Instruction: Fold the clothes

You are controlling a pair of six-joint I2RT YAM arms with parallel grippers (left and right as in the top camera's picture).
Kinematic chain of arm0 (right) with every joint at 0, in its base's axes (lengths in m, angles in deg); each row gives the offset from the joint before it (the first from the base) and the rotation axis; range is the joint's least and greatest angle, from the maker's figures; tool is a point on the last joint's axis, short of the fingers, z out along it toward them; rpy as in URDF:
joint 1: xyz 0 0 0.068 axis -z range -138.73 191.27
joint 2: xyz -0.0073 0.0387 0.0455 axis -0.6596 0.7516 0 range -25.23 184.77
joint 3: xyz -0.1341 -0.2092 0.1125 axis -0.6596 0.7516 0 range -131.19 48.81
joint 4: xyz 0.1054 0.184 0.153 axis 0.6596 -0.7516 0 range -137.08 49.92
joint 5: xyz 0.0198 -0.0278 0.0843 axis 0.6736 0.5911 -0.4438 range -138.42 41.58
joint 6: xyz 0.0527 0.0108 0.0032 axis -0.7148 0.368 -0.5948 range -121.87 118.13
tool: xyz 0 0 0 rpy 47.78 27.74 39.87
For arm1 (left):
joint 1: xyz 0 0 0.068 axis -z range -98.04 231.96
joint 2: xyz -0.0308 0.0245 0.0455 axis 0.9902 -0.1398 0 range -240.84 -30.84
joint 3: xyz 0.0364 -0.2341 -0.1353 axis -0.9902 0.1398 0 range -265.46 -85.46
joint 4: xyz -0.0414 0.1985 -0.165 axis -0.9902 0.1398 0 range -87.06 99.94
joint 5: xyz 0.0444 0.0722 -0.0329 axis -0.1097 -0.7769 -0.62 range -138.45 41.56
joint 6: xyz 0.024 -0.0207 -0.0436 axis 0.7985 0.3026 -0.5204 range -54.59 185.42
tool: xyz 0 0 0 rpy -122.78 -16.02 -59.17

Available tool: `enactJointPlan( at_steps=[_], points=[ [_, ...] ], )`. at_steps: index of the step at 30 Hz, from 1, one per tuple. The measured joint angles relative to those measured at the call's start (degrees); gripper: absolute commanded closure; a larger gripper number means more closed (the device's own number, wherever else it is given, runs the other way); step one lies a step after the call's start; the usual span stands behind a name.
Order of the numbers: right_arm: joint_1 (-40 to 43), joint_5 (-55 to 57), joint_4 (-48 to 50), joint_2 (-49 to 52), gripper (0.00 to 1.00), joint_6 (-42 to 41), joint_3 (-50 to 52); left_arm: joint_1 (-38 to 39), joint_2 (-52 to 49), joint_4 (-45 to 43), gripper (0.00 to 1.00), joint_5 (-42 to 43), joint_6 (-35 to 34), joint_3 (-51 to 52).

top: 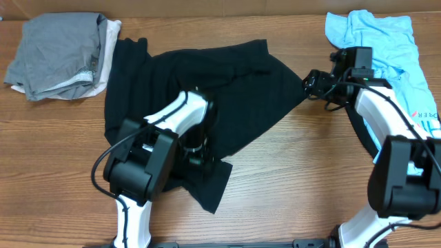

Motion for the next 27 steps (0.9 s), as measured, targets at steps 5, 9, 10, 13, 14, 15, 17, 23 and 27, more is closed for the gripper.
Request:
enactJointPlan(
  at_steps=[5,9,10,13,14,15,17,23,27],
  points=[
    [-2.27,0.96,1.79,3.1,0.25,-0.24,0.02,-0.26,6.23,2.78,0.0,-2.99,-0.04,-10.47],
    [-3.91,2.56,2.56,6.25,0.28,-0.79,0.0,-0.96,11.65,3.87,0.0,-4.04,0.17,-16.98],
    [-4.33,3.13,2.64,7.08,0.28,-1.11,0.0,-1.29,12.61,3.87,0.0,-4.28,0.24,-18.34],
    [-5.11,5.4,3.23,7.54,0.33,-2.12,-0.17,-2.08,13.64,3.58,0.0,-4.63,0.31,-20.63],
    [-5.33,6.27,3.32,7.58,0.35,-2.69,-0.2,-2.36,13.64,3.26,0.0,-4.81,0.31,-20.96],
    [-5.46,7.08,3.39,7.65,0.37,-3.06,-0.2,-2.54,13.64,2.8,0.0,-4.85,0.31,-21.0],
    [-5.9,9.05,3.76,7.91,0.44,-3.82,-0.24,-2.82,13.62,2.05,0.0,-4.94,0.31,-21.0],
    [-7.48,15.5,3.43,8.81,0.79,-6.21,-0.92,-3.08,13.62,-1.31,0.0,-5.07,0.33,-21.03],
    [-8.68,20.13,0.28,8.96,0.96,-8.09,-1.33,-3.32,13.62,-4.0,0.0,-5.05,0.33,-21.0]
  ],
)
